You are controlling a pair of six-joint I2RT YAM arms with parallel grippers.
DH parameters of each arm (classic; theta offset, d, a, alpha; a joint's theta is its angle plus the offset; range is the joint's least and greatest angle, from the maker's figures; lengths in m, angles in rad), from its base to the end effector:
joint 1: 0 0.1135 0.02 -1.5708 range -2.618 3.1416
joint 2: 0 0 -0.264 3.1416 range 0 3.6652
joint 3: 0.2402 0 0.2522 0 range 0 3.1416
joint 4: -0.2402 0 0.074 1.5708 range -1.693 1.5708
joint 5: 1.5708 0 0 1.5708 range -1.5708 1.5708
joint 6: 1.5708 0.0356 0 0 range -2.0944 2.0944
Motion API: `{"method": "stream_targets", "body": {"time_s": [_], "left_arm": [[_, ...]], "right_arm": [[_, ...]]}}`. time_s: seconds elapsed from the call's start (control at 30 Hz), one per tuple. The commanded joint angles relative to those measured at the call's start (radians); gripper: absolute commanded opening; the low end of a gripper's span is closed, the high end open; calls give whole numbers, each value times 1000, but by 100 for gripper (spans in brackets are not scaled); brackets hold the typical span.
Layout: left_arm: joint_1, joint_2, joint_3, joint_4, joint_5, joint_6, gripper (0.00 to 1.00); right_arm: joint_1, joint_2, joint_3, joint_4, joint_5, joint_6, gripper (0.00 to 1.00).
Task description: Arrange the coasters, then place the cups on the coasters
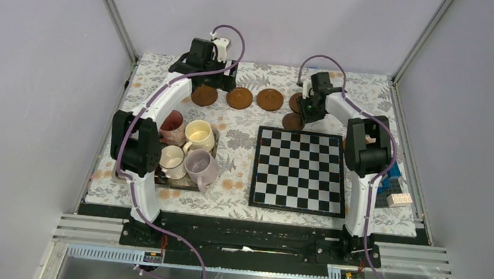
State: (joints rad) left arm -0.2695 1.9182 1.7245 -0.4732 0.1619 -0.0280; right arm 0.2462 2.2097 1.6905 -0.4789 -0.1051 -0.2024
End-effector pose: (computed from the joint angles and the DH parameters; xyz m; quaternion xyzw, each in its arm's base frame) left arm 0.4299 -0.1247 0.3059 0.1431 0.8859 -0.1365 0.4197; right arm 0.4638 0.1204 0.1640 -0.2275 0.9307 0.0565 0.2809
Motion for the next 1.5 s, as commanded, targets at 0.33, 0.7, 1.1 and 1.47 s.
{"method": "stream_targets", "body": {"time_s": [0.33, 0.7, 1.1, 1.47], "left_arm": [[6, -37, 4, 44, 28, -15, 90], [6, -36, 3, 44, 31, -16, 91], [6, -33, 6, 38, 23, -10, 91], [12, -23, 9, 35, 21, -9, 91]], "right_arm": [[-185, 2, -64, -78, 140, -153, 42], [-283, 144, 159, -82, 197, -144, 42], [-296, 349, 483, -163, 136, -64, 41], [-285, 446, 664, -235, 73, -47, 41]]}}
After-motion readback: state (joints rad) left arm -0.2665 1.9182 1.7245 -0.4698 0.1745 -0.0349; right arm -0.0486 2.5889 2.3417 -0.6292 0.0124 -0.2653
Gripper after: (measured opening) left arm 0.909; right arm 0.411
